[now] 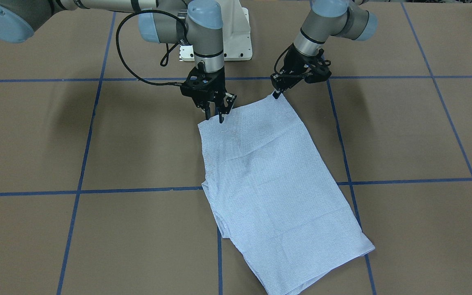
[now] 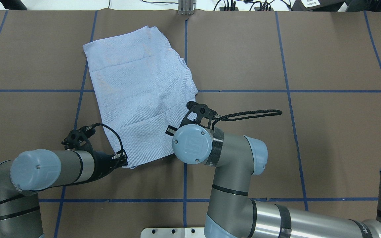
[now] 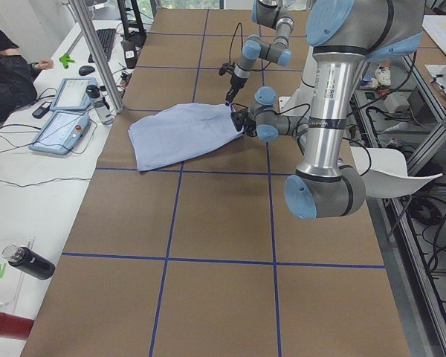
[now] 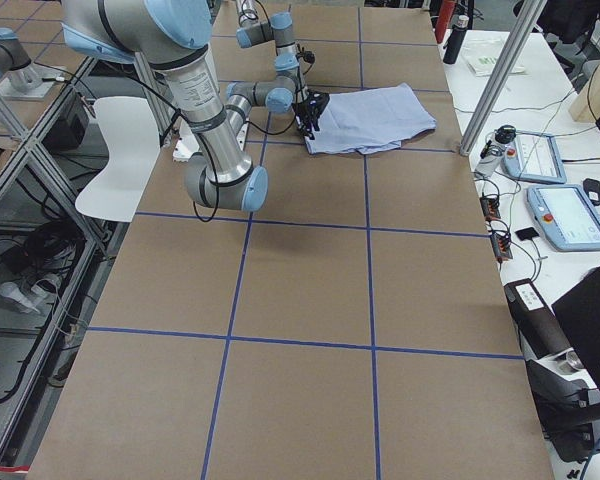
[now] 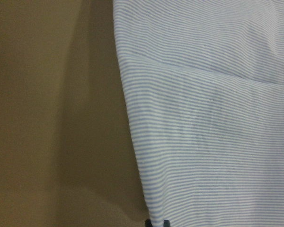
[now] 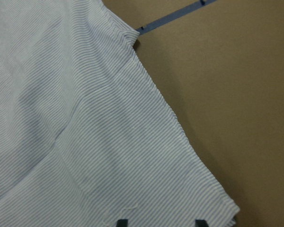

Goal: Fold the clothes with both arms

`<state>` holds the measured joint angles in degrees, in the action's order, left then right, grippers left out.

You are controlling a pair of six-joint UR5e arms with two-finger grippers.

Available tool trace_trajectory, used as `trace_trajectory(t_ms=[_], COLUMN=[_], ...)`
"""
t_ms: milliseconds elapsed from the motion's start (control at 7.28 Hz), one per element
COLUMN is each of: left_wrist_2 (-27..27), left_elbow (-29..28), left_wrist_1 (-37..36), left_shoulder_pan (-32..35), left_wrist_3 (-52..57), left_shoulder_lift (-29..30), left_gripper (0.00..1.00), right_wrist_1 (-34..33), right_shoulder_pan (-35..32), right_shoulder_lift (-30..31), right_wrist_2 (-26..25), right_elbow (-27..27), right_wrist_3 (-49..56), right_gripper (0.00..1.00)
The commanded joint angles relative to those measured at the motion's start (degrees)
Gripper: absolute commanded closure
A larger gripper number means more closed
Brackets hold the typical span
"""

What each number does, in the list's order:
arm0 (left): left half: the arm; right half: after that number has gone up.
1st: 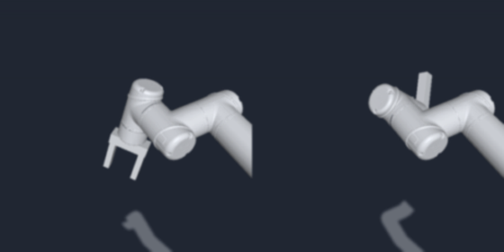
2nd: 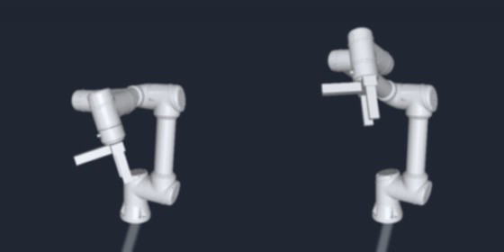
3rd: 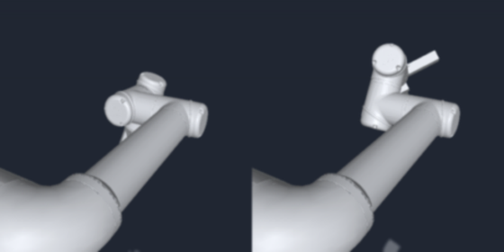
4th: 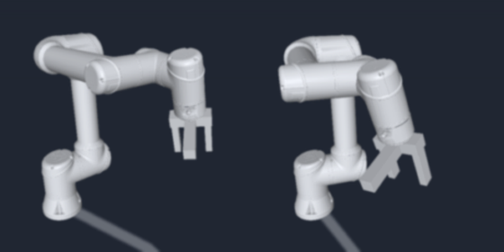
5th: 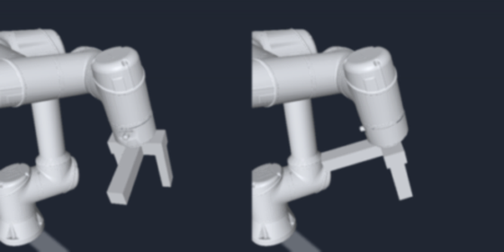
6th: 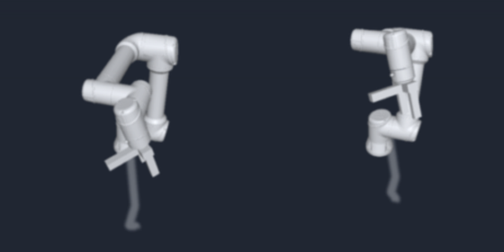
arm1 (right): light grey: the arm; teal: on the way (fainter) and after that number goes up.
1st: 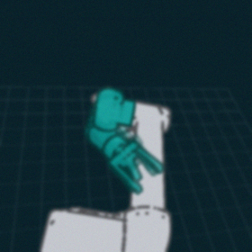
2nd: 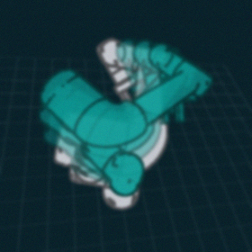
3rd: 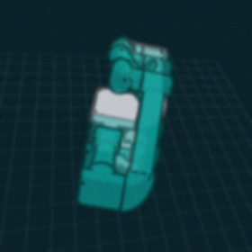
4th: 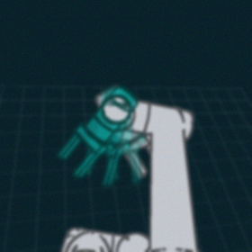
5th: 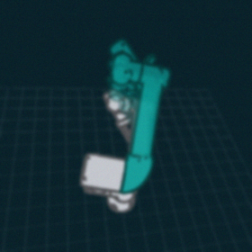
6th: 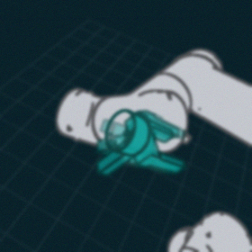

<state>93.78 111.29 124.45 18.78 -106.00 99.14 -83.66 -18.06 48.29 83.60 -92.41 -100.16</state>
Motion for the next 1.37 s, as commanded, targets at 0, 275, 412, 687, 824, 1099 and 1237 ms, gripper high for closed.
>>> trace_trajectory(t_ms=[0, 275, 412, 687, 824, 1099, 1237], left_wrist_2=[0.0, 0.0, 0.0, 0.0, 0.0, 0.0, 0.0], left_elbow=[-0.02, -0.02, -0.02, -0.02, -0.02, -0.02, -0.02], left_wrist_1=[0.0, 0.0, -0.09, 0.0, 0.0, 0.0, 0.0], left_shoulder_pan=[-0.06, -0.06, -0.06, -0.06, -0.06, -0.06, -0.06], left_wrist_3=[0.0, 0.0, 0.0, 0.0, 0.0, 0.0, 0.0], left_shoulder_lift=[0.01, 0.01, 0.01, 0.01, 0.01, 0.01, 0.01], left_gripper=[1.0, 1.0, 1.0, 1.0, 1.0, 1.0, 1.0], right_wrist_1=[5.36, 3.17, 3.16, 3.16, 3.07, 1.15, 1.14], right_shoulder_pan=[0.04, 0.04, 0.04, 0.04, 0.3, 0.48, 0.74], right_shoulder_lift=[0.14, 0.75, 0.84, 0.67, 0.67, 0.06, 0.31], right_wrist_2=[-0.45, -0.45, -0.45, -0.54, -0.54, -0.54, -0.54], right_elbow=[3.64, 3.38, 3.55, 3.73, 3.73, 3.82, 3.82], right_wrist_3=[0.84, 0.76, 0.41, -0.03, -0.82, -0.91, -0.91], right_gripper=[0.02, 0.03, 0.04, 0.14, 0.18, 0.19, 0.19])
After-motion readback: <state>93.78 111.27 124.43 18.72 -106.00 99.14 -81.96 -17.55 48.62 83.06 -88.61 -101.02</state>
